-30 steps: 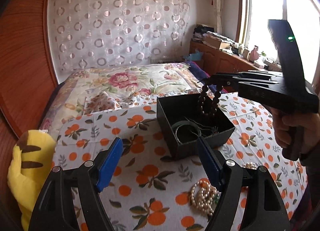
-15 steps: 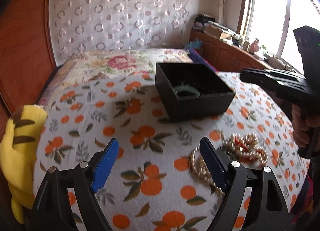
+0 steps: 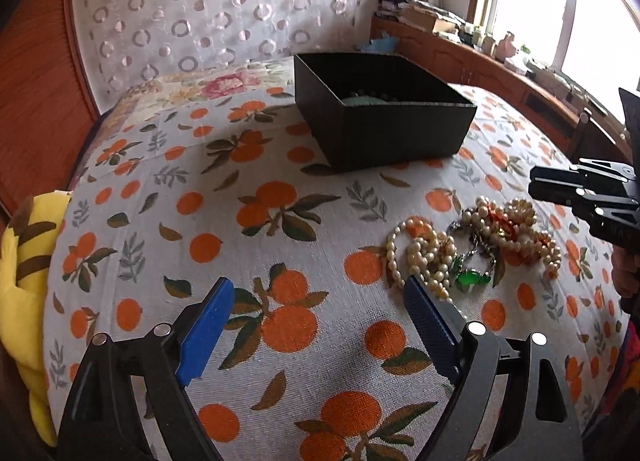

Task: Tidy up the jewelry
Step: 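Reach to the pearl necklaces and grasp one with the left tool, then lift the pearl necklace and carry it over the black box with the left tool, then lower the pearl necklace into the box and open the left tool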

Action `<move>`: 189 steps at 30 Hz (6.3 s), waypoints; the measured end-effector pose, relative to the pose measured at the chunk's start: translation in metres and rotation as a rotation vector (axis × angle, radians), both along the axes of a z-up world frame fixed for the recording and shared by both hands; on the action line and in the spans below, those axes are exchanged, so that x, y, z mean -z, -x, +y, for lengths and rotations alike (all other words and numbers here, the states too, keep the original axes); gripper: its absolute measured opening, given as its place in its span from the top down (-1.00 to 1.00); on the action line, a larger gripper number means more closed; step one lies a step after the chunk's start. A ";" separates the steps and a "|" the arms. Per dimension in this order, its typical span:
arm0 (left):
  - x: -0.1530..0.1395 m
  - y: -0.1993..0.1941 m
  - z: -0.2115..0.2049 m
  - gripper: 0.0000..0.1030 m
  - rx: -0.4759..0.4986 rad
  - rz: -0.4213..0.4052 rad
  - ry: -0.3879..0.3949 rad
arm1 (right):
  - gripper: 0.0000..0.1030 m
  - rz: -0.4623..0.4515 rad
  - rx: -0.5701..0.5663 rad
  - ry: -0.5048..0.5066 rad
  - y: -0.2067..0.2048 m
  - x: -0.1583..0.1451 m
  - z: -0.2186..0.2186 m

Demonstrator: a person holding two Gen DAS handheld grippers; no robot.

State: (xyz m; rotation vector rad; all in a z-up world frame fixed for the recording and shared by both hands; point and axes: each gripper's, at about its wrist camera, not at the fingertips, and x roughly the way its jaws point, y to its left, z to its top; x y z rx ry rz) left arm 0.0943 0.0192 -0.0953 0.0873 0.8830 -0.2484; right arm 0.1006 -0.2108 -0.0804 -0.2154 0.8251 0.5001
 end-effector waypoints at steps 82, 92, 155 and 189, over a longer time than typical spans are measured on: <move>-0.118 0.005 -0.032 0.93 0.075 -0.293 0.057 | 0.85 0.018 -0.047 -0.003 0.000 0.004 0.006; -0.145 0.001 -0.029 0.93 0.060 -0.350 0.064 | 0.86 -0.135 -0.057 -0.068 0.001 -0.075 0.000; -0.162 -0.121 -0.046 0.92 0.071 -0.321 0.098 | 0.85 -0.429 -0.084 -0.181 -0.071 -0.236 0.011; -0.077 -0.071 -0.014 0.21 0.046 -0.182 0.046 | 0.82 -0.104 -0.123 -0.153 -0.088 -0.091 0.018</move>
